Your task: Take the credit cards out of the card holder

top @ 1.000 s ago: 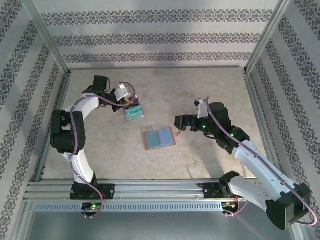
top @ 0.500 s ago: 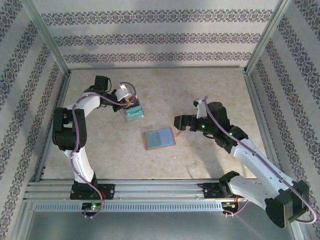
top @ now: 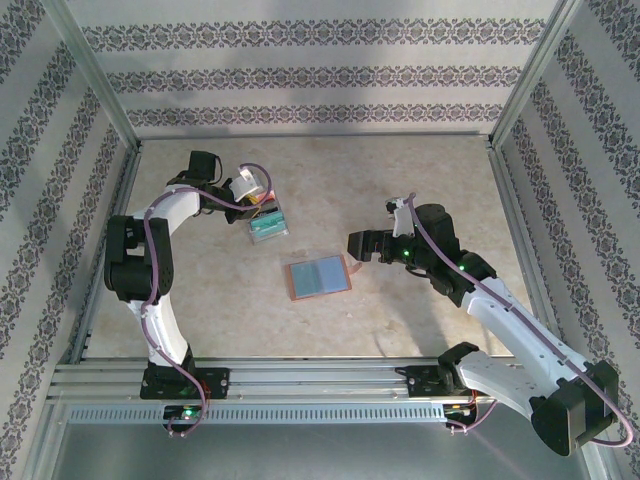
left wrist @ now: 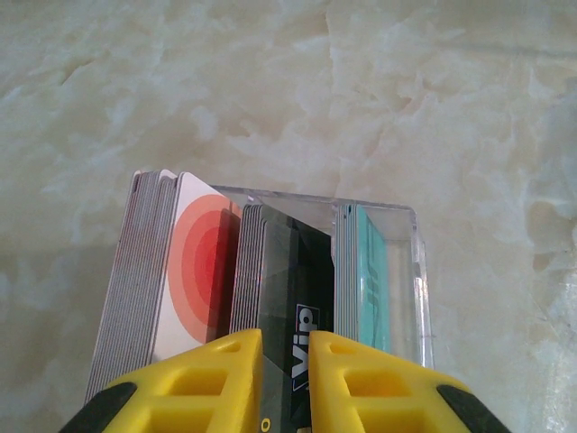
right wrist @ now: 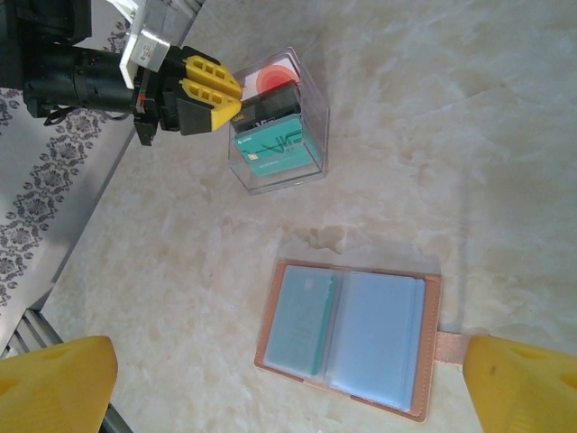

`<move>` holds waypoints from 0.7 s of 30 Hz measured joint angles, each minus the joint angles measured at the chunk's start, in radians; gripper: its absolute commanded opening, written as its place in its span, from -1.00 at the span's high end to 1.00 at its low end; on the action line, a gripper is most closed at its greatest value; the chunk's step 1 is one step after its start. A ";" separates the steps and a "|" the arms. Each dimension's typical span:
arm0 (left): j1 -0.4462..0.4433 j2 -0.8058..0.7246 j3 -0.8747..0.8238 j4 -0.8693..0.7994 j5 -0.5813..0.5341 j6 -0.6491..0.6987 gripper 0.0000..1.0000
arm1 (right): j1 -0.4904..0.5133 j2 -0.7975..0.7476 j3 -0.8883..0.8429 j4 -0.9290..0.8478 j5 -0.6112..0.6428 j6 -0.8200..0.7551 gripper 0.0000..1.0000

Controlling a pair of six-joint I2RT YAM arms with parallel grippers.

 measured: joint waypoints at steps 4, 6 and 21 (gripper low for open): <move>0.000 -0.035 -0.001 0.000 0.002 -0.014 0.54 | 0.001 0.000 0.000 0.000 0.001 0.000 -0.85; 0.000 -0.074 -0.008 0.000 0.003 -0.033 0.49 | 0.007 0.000 0.000 -0.001 0.010 -0.003 -0.77; -0.005 -0.669 -0.425 0.323 -0.209 -0.486 -0.99 | 0.301 0.285 0.182 -0.203 0.331 -0.036 -0.46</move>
